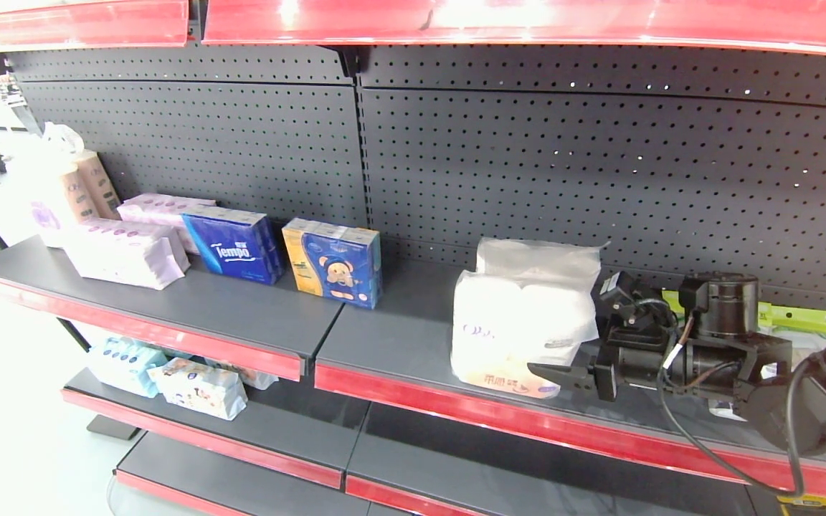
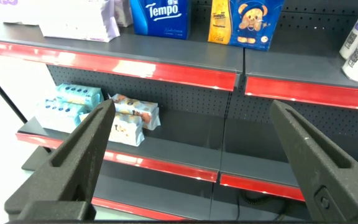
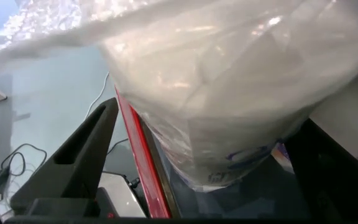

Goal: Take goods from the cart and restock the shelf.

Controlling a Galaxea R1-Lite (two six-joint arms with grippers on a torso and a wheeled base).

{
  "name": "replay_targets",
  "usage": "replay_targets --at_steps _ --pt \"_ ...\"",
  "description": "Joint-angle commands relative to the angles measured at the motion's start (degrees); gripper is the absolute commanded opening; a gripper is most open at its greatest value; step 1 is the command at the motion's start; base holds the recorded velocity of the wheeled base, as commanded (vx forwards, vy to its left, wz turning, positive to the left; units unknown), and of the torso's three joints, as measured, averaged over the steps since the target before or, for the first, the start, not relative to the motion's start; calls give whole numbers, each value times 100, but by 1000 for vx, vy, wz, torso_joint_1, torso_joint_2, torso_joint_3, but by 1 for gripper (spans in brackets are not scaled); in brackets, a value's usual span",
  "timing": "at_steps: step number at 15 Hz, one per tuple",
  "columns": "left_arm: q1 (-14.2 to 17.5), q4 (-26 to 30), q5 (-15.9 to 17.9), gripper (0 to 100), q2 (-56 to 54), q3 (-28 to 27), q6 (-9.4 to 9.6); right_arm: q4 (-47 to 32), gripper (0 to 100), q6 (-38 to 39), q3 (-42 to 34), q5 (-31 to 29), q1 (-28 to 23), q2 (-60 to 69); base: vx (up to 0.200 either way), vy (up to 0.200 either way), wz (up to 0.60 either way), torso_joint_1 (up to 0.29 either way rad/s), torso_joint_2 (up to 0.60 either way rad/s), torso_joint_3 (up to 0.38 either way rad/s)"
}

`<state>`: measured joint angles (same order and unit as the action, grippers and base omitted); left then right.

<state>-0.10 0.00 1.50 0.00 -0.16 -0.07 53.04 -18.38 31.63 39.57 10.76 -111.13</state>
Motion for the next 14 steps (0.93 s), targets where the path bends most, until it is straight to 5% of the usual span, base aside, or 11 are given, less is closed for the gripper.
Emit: replay_targets --at_steps 1,14 --pt "1 0 8 100 0 -2 -1 4 0 -7 1 -2 13 -5 0 0 0 0 0 0" --pt "1 0 -1 100 9 -2 -1 -4 0 -139 -17 7 -127 56 0 0 0 0 0 0"
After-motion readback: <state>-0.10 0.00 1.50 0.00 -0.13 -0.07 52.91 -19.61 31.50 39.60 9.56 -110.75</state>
